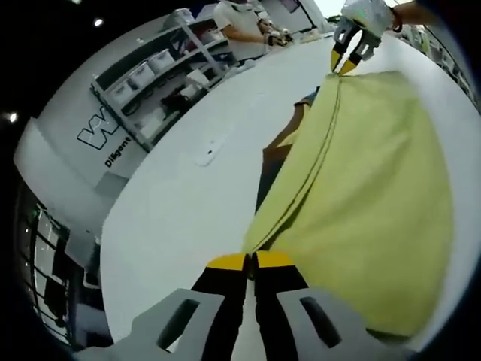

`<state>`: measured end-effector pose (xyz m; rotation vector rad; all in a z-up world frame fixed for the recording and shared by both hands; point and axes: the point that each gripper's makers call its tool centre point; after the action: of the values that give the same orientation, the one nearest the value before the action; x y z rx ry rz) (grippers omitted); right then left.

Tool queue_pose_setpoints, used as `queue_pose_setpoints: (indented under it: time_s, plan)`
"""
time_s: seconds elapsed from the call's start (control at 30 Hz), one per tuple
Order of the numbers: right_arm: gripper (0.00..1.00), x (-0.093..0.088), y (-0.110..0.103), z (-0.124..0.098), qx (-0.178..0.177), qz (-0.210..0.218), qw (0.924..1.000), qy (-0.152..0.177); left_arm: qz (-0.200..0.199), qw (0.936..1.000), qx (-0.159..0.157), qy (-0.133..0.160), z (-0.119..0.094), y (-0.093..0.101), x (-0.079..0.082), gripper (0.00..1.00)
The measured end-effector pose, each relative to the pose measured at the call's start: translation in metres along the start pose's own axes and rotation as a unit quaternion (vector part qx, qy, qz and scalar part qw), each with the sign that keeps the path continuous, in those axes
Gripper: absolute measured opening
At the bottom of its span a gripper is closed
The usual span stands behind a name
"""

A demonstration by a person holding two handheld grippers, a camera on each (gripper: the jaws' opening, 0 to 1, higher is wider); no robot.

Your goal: Fold the garment on the visible template until the final outline fits inside the template.

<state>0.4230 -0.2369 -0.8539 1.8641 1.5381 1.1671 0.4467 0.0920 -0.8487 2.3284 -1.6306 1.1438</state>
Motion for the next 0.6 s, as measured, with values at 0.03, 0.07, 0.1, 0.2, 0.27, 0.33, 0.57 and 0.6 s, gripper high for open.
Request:
queue_pose_setpoints:
  time_s: [0.03, 0.07, 0.1, 0.2, 0.27, 0.33, 0.57, 0.6]
  plan:
    - [0.00, 0.000, 0.001, 0.000, -0.001, 0.001, 1.0000, 0.000, -0.002, 1.0000, 0.000, 0.001, 0.000, 0.000, 0.000, 0.07]
    - [0.00, 0.001, 0.001, 0.000, 0.000, 0.006, 1.0000, 0.000, -0.004, 1.0000, 0.001, 0.002, 0.000, 0.000, 0.000, 0.07]
    - [0.00, 0.002, 0.002, 0.000, -0.001, 0.009, 1.0000, 0.002, -0.006, 1.0000, 0.001, 0.003, 0.000, -0.001, 0.000, 0.07]
    - [0.00, 0.003, 0.005, 0.000, -0.004, 0.019, 0.9998, 0.003, -0.027, 0.9996, -0.001, 0.011, 0.000, -0.001, 0.000, 0.07]
    - [0.00, 0.003, 0.006, 0.000, -0.004, 0.031, 0.9995, 0.000, -0.055, 0.9982, -0.004, 0.023, 0.000, -0.003, 0.000, 0.07]
    - [0.00, 0.004, 0.010, 0.001, -0.004, 0.090, 0.9960, 0.001, -0.081, 0.9963, -0.007, 0.030, 0.000, -0.003, -0.001, 0.07]
    - [0.00, 0.004, 0.030, 0.005, -0.020, 0.205, 0.9785, -0.003, -0.159, 0.9862, -0.006, 0.047, 0.000, -0.008, 0.000, 0.06]
    - [0.00, 0.005, 0.032, 0.007, -0.024, 0.224, 0.9743, 0.000, -0.178, 0.9824, -0.009, 0.054, 0.001, -0.009, 0.001, 0.06]
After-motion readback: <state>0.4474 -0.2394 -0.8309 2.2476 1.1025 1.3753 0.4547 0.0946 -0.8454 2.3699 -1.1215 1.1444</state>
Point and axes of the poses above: the point that each gripper's makers call its tool centre point, and the gripper's own axes: z roughly forward along the fingers, y roughly to its right, x roughly out of its top, and after that the axes turned 13 degrees about -x, right-handed
